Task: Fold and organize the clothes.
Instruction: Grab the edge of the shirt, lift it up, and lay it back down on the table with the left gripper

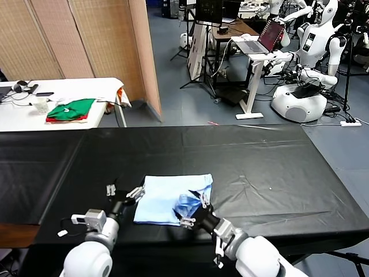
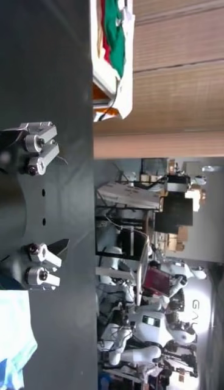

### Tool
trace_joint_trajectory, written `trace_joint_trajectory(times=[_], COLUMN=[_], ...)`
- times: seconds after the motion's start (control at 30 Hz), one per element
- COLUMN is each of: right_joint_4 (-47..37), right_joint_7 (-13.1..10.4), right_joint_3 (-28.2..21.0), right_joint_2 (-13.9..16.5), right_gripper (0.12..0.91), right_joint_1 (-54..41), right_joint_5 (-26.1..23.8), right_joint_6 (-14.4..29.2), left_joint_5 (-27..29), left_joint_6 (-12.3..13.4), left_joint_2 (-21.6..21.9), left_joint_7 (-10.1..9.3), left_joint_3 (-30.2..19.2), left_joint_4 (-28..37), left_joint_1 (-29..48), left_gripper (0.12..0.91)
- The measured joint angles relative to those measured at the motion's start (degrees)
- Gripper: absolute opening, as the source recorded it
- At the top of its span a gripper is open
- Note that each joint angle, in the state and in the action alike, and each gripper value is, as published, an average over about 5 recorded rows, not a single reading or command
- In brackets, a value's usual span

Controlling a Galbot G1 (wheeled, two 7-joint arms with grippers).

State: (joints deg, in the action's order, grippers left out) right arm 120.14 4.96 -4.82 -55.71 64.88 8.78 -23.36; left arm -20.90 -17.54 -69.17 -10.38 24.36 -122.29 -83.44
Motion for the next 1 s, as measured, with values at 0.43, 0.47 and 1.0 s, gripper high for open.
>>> trace_joint_trajectory(times=[0.43,0.47,1.0], right_joint_4=[1.3,1.7,7.7], right_joint_7=[-1.9,-2.1,-3.6], right_joint_3=[1.5,1.9,11.5], right_joint_2=[0.6,0.8,3.5], right_gripper=[0.143,0.141,0.157], right_joint_1=[1.5,2.0,13.9], right_joint_5=[0.1,0.1,3.7], right_joint_6=[-1.8,-2.1,-7.7], left_joint_5=[0.8,0.8,1.0], left_joint_6=[1.0,1.0,1.6], left_joint_2=[-0.3,-0.3,-0.5], left_joint_7=[-0.07,-0.08,-0.12], left_joint_3=[0.3,0.3,0.1], left_joint_4=[0.8,0.8,2.4], left_joint_1=[-0.9,-0.9,-0.4], left_gripper=[0.907,0.907,0.907])
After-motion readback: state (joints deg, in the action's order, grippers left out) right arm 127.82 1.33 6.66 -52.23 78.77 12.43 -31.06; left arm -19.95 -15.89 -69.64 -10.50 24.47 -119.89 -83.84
